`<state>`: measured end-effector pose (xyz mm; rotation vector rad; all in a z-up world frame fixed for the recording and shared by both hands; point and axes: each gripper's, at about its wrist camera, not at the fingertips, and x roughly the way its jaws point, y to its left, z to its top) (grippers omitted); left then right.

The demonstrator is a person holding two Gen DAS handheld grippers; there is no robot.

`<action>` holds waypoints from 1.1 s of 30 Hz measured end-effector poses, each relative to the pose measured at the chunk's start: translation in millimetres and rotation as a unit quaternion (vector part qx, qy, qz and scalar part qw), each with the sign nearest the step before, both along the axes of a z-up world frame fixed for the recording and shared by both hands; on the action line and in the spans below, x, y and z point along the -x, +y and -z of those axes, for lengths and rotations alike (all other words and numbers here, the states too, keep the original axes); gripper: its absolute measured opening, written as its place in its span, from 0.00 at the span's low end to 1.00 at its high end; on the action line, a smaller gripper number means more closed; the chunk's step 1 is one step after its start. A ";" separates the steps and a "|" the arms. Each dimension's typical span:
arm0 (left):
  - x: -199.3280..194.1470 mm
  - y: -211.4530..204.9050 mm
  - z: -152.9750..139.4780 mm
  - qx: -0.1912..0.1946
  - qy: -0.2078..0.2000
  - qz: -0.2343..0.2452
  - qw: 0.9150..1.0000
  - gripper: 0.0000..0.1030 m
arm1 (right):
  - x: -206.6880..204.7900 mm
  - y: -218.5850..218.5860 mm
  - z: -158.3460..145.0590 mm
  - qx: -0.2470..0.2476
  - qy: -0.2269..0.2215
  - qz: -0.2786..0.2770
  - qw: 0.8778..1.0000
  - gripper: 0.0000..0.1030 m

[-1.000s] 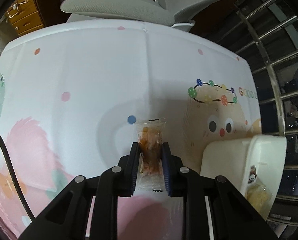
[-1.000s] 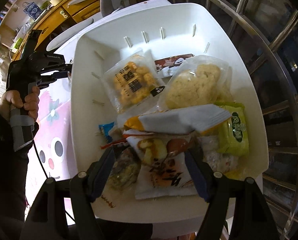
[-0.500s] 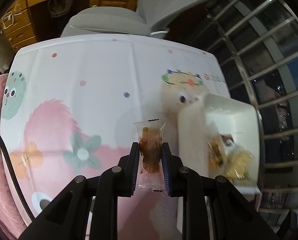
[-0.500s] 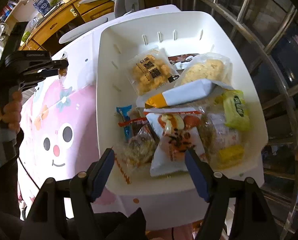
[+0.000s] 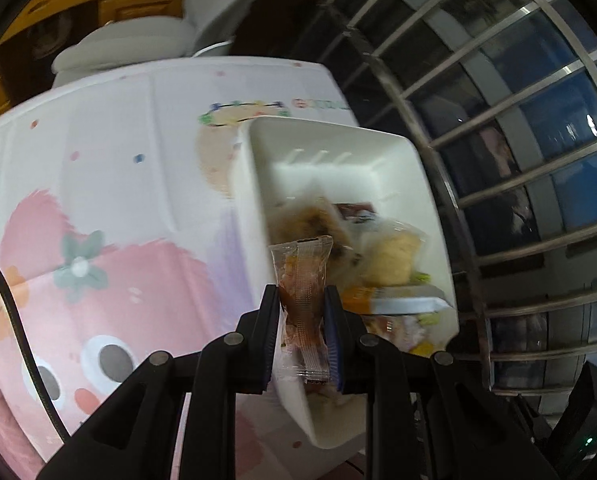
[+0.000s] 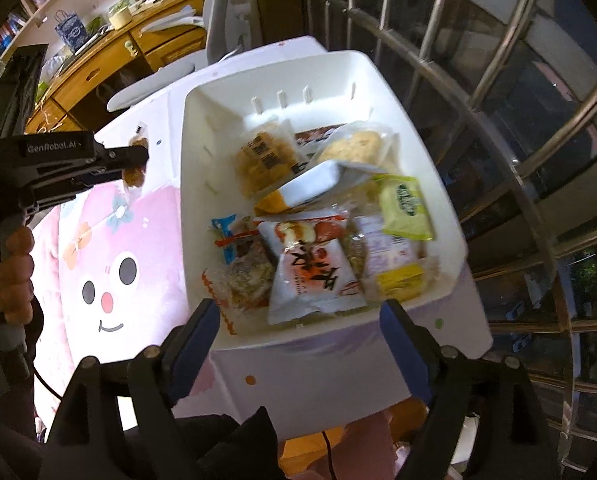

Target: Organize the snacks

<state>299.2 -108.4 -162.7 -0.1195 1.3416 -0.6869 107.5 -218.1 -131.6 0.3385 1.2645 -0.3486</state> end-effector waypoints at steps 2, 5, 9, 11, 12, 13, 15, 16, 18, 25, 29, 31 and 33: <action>8.6 -8.3 -6.7 0.001 -0.009 0.004 1.000 0.19 | 5.9 -4.0 -4.4 0.005 -0.010 0.002 1.000 0.84; 24.1 -16.3 -19.8 0.010 -0.027 0.000 1.000 0.20 | 14.9 -11.8 -8.8 0.006 -0.021 0.006 1.000 0.85; 45.6 -21.9 -39.9 0.015 -0.049 -0.016 0.999 0.31 | 29.3 -22.4 -14.7 0.016 -0.035 0.000 0.999 0.85; 54.1 -23.6 -46.0 0.016 -0.059 -0.028 0.998 0.48 | 38.0 -25.8 -18.7 0.029 -0.046 -0.016 0.998 0.86; 60.3 -24.7 -49.5 0.011 -0.066 -0.035 0.997 0.51 | 41.0 -27.2 -19.9 0.033 -0.050 -0.023 0.998 0.86; 67.6 -27.0 -52.2 0.001 -0.072 -0.043 0.996 0.55 | 45.5 -29.5 -21.5 0.036 -0.058 -0.033 0.997 0.86; 81.7 -27.1 -56.6 -0.018 -0.075 -0.055 0.996 0.60 | 53.8 -34.8 -23.9 0.039 -0.070 -0.048 0.996 0.86; 91.0 -26.4 -58.6 -0.023 -0.074 -0.061 0.995 0.64 | 56.8 -38.3 -24.6 0.038 -0.073 -0.052 0.995 0.87; 108.0 -22.3 -60.7 -0.028 -0.076 -0.075 0.994 0.65 | 65.6 -44.6 -27.3 0.028 -0.085 -0.061 0.994 0.87; 166.9 2.7 -57.9 -0.034 -0.063 -0.175 0.982 0.77 | 88.2 -58.5 -23.2 0.001 -0.093 -0.108 0.990 0.88; 200.0 11.8 -52.4 -0.055 -0.058 -0.213 0.974 0.77 | 95.8 -60.8 -22.3 -0.001 -0.102 -0.127 0.987 0.88; 216.5 18.6 -51.9 -0.063 -0.054 -0.235 0.969 0.77 | 97.7 -60.9 -21.7 -0.012 -0.105 -0.137 0.985 0.88; 229.9 23.9 -54.6 -0.067 -0.059 -0.246 0.965 0.77 | 98.3 -59.3 -20.3 -0.023 -0.099 -0.147 0.984 0.88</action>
